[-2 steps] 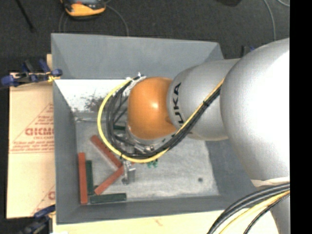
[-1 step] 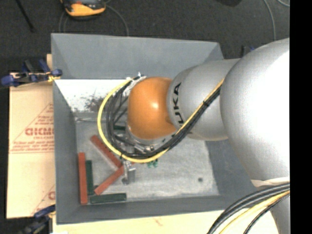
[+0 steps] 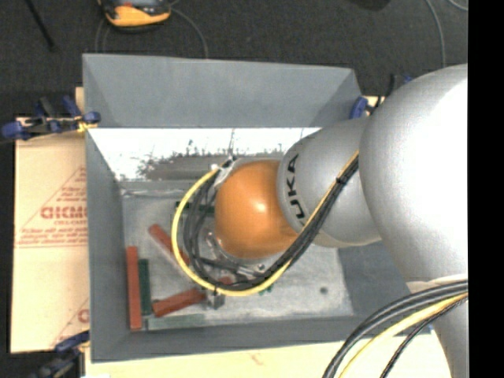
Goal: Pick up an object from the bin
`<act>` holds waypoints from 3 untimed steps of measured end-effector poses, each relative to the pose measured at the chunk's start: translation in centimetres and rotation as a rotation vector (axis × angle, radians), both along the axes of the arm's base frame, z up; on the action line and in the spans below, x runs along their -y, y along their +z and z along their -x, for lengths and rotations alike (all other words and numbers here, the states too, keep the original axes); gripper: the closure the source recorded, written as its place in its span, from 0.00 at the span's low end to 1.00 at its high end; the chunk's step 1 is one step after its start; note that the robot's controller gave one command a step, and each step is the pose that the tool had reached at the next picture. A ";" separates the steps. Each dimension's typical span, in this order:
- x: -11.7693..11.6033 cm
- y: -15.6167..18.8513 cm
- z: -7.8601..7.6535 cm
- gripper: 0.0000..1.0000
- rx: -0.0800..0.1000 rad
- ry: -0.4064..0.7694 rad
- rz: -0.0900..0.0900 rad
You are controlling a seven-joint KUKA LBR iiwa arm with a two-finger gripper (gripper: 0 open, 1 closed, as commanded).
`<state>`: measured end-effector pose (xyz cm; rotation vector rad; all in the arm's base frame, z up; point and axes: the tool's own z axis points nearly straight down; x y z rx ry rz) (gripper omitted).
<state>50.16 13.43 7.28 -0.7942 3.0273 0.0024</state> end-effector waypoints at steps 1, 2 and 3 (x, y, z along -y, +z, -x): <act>0.0 0.0 0.0 1.00 0.000 -0.001 0.000; -0.5 3.9 0.8 1.00 -0.012 0.080 0.006; -3.6 9.8 1.0 1.00 -0.013 0.130 0.006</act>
Offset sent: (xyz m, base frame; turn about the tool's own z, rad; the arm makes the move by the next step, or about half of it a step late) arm -0.0145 0.0176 0.1083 -0.2037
